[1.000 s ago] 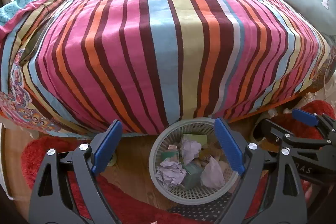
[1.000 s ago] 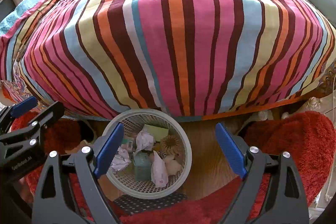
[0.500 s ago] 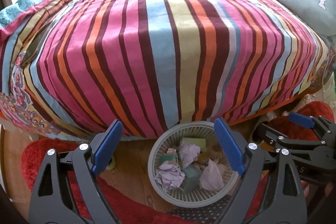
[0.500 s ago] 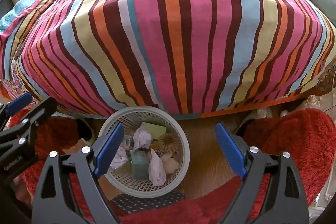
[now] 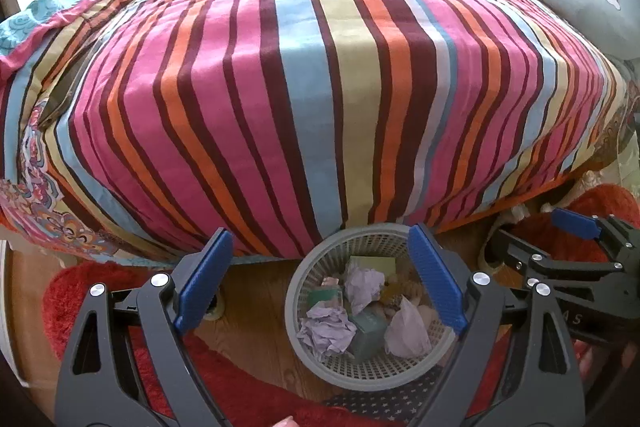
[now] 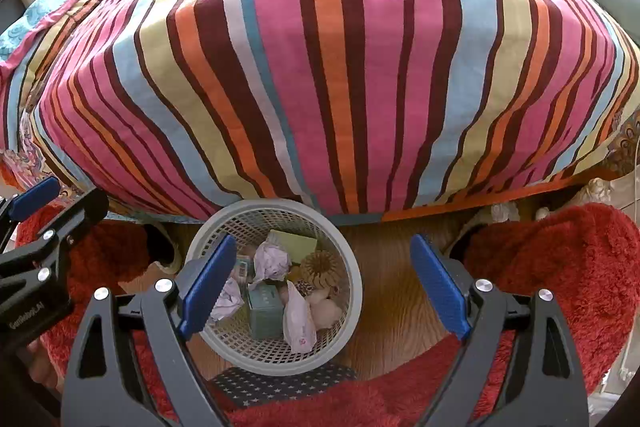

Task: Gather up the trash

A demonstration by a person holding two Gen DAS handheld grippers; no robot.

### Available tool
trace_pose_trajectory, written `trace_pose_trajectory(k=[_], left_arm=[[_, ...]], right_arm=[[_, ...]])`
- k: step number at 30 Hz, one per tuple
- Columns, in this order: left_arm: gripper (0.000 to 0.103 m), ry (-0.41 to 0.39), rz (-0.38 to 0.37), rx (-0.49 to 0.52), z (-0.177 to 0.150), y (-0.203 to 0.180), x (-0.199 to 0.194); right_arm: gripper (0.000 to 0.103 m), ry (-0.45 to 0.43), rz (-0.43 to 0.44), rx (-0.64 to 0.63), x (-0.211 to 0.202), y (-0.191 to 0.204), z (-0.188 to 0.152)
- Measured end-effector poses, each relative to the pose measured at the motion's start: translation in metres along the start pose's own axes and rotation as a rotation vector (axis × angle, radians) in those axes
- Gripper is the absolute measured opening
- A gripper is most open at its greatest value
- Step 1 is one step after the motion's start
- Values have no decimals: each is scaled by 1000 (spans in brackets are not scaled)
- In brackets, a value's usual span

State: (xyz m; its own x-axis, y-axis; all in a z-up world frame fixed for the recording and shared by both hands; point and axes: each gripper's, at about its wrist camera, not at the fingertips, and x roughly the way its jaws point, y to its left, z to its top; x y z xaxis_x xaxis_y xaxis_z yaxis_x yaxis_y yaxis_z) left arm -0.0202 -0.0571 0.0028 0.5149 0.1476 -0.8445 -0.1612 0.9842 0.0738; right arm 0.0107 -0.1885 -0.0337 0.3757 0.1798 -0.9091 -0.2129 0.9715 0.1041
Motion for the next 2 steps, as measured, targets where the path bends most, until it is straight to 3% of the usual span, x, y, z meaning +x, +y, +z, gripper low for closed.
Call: trace_pose_trajectory(k=[2], left_arm=[[87,3,-13,-2,-1,0,1]], right_arm=[[84,1,-1,-2,0,1,0]])
